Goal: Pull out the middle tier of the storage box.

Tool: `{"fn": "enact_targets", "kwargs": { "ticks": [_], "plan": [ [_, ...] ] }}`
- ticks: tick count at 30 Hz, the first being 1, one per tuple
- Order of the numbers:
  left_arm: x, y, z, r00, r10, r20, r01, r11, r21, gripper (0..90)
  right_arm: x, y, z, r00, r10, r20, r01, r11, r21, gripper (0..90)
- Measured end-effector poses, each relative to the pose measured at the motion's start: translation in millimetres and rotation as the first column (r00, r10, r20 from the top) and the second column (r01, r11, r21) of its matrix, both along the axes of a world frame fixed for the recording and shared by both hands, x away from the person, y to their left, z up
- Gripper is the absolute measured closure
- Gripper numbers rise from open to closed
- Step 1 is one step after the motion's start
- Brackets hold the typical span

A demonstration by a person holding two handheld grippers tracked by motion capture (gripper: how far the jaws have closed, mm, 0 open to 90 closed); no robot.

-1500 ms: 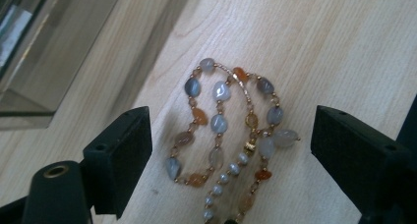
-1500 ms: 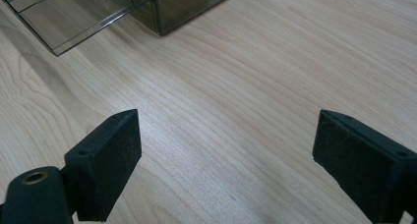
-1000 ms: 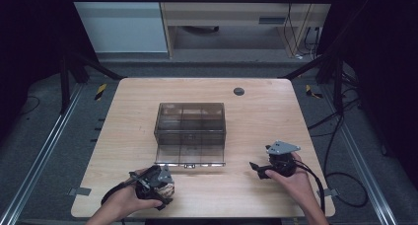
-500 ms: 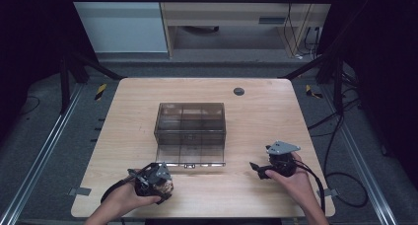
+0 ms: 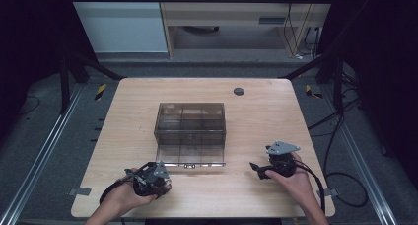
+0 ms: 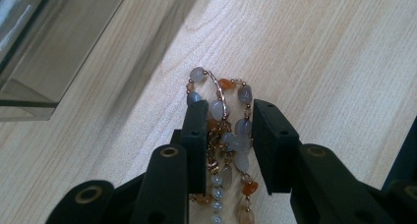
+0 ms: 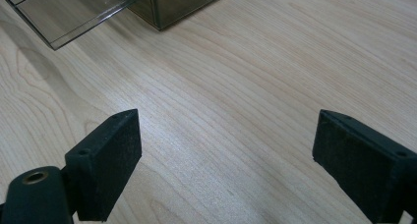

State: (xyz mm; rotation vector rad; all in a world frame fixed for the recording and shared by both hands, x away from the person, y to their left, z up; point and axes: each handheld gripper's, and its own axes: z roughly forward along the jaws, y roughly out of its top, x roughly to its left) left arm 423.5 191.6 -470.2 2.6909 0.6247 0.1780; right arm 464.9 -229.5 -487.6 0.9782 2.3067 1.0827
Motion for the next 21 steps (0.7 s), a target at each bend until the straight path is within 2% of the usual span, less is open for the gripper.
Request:
{"fn": "enact_targets", "kwargs": {
  "ticks": [7,13,15,21],
  "plan": [
    [-2.6,-1.1,0.7,0.9998,-0.005,0.017,0.005,0.9998,0.017,67.9,0.1,0.5,-0.8,1.0000,0.002,-0.006,-0.002,1.0000,-0.004,11.6],
    [-4.8,0.0,3.6,0.9990,-0.005,0.043,0.005,1.0000,-0.001,66.9,0.7,1.1,-2.1,0.9999,0.005,-0.010,-0.005,1.0000,-0.007,11.8],
    [-5.9,0.9,4.6,0.9988,-0.003,0.049,0.003,0.9999,-0.011,63.1,0.6,1.4,-2.2,0.9999,0.006,-0.011,-0.006,1.0000,-0.006,11.8],
    [-9.6,3.0,4.5,0.9981,-0.008,0.062,0.007,0.9999,0.015,43.5,0.6,1.7,-2.5,0.9999,0.006,-0.013,-0.007,1.0000,-0.005,11.9]
  ]
}}
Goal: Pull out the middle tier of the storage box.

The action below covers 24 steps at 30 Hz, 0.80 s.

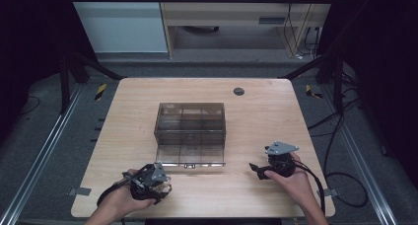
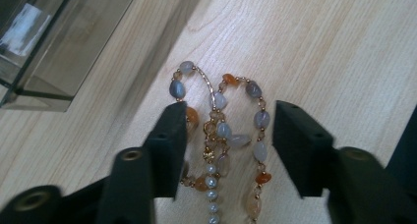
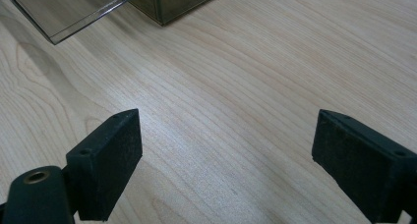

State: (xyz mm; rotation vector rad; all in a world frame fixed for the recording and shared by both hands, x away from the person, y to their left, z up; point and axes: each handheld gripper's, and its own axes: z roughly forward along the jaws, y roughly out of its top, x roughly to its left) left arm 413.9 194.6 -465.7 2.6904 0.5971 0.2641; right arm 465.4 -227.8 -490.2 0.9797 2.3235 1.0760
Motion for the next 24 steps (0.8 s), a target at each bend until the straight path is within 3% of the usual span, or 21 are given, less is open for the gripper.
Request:
{"fn": "enact_targets", "kwargs": {
  "ticks": [4,6,7,14,16,24],
  "plan": [
    [-1.9,0.4,-2.9,0.9998,-0.021,-0.001,0.021,0.9996,0.022,35.1,0.4,-0.1,-0.3,1.0000,0.002,0.001,-0.002,1.0000,-0.004,11.9],
    [-1.2,0.8,-4.3,0.9997,-0.017,-0.015,0.017,0.9994,0.031,35.9,0.4,-0.1,-0.3,1.0000,0.002,0.000,-0.002,1.0000,-0.003,11.9],
    [-1.0,1.1,-4.5,0.9998,-0.013,-0.018,0.013,0.9995,0.029,41.4,0.5,-0.3,-0.3,1.0000,0.001,0.000,-0.001,1.0000,-0.004,11.9],
    [1.8,3.8,-3.6,0.9987,0.012,-0.049,-0.011,0.9998,0.017,56.9,0.5,-0.8,0.0,1.0000,0.000,-0.001,0.000,1.0000,-0.001,11.9],
    [1.6,3.7,-3.4,0.9986,0.009,-0.053,-0.008,0.9998,0.019,65.8,0.5,-0.8,-0.1,1.0000,-0.001,-0.002,0.001,1.0000,-0.001,11.9],
    [1.3,2.4,-2.6,0.9987,0.023,-0.045,-0.021,0.9993,0.031,67.1,0.7,-0.6,-0.7,1.0000,0.002,-0.002,-0.002,1.0000,-0.009,11.9]
  ]
}}
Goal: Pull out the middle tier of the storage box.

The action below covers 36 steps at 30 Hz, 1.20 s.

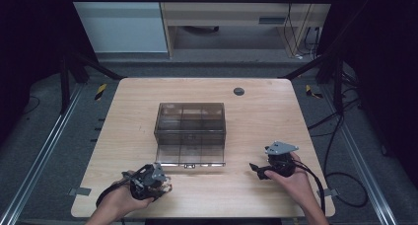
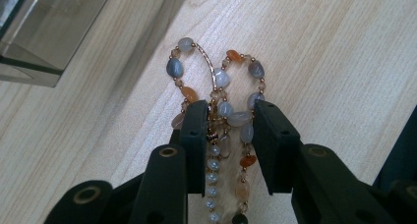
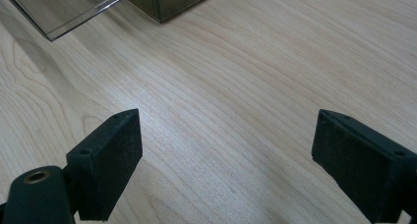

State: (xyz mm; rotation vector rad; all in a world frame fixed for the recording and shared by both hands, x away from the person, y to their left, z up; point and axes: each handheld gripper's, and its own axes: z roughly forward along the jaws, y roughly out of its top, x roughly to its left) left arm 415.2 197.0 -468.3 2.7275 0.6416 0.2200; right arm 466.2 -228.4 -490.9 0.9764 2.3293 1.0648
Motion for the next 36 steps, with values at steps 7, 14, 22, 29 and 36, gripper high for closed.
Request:
{"fn": "enact_targets", "kwargs": {
  "ticks": [7,14,22,29,36],
  "plan": [
    [-1.8,-0.3,-0.2,0.9997,-0.004,0.023,0.004,1.0000,-0.001,67.2,0.1,1.0,-1.1,1.0000,0.003,-0.003,-0.004,1.0000,-0.006,11.9],
    [-3.3,0.0,2.7,0.9991,-0.012,0.040,0.013,0.9997,-0.019,67.2,-0.2,1.4,-1.3,1.0000,0.004,-0.004,-0.004,0.9999,-0.011,12.0],
    [-4.2,0.1,4.7,0.9985,-0.015,0.053,0.016,0.9996,-0.023,67.1,-0.3,2.3,-2.1,0.9999,0.009,-0.005,-0.009,0.9997,-0.021,12.0],
    [-6.4,0.0,7.5,0.9964,-0.023,0.082,0.026,0.9990,-0.037,67.2,-0.4,2.6,-2.3,0.9999,0.011,-0.006,-0.011,0.9996,-0.025,12.0],
    [-10.5,1.7,9.9,0.9919,-0.053,0.115,0.056,0.9982,-0.022,67.2,-0.5,2.8,-2.4,0.9999,0.011,-0.006,-0.011,0.9995,-0.031,12.0]
  ]
}}
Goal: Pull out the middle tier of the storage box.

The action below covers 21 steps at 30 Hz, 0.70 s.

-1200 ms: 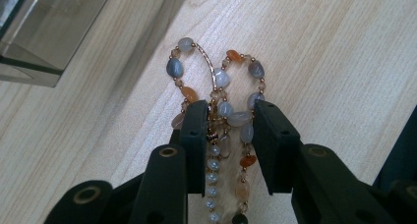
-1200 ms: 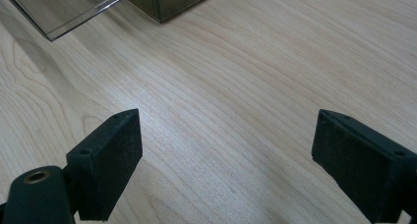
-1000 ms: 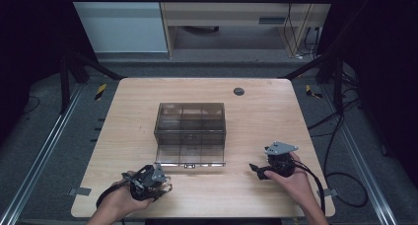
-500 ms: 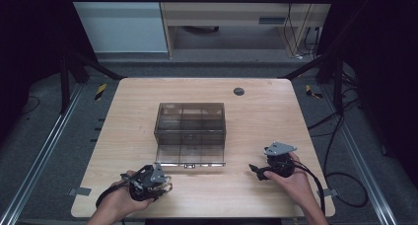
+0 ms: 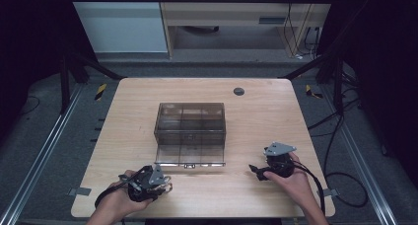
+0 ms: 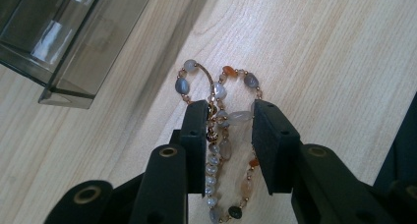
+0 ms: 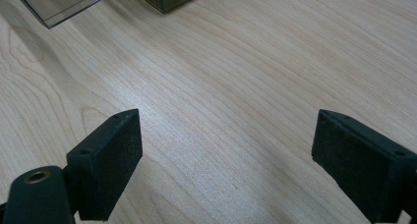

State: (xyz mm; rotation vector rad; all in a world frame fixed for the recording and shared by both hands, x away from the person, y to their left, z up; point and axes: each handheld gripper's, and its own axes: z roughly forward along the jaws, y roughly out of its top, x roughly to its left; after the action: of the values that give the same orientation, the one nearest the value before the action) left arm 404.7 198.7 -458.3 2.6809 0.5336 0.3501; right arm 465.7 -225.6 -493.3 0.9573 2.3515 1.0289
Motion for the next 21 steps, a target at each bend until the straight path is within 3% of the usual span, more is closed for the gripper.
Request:
{"fn": "enact_targets", "kwargs": {
  "ticks": [5,10,13,16,17,21],
  "plan": [
    [-3.0,2.0,0.7,0.9999,-0.006,0.008,0.006,0.9999,-0.009,67.3,0.1,0.2,-0.3,1.0000,0.001,0.002,-0.001,1.0000,-0.005,12.0],
    [-7.5,4.7,-4.2,0.9995,-0.028,0.017,0.027,0.9994,0.020,67.2,-0.1,0.5,-0.6,1.0000,0.004,0.002,-0.004,1.0000,-0.006,12.0],
    [-8.7,7.8,-6.8,0.9994,-0.024,0.024,0.024,0.9997,-0.001,66.6,0.0,0.7,-0.8,1.0000,0.004,0.001,-0.004,0.9999,-0.009,12.0],
    [-10.2,10.2,-7.8,0.9994,-0.018,0.029,0.019,0.9996,-0.023,54.7,-0.1,0.9,-0.8,1.0000,0.004,0.000,-0.004,0.9999,-0.009,12.0],
    [-10.4,10.6,-7.8,0.9995,-0.017,0.028,0.018,0.9994,-0.028,46.3,0.0,1.0,-0.9,1.0000,0.005,0.001,-0.005,0.9999,-0.011,12.0],
    [-10.6,12.2,-8.3,0.9998,-0.007,0.018,0.008,0.9989,-0.045,33.1,0.0,1.2,-1.0,1.0000,0.006,0.001,-0.006,0.9999,-0.011,12.0]
  ]
}}
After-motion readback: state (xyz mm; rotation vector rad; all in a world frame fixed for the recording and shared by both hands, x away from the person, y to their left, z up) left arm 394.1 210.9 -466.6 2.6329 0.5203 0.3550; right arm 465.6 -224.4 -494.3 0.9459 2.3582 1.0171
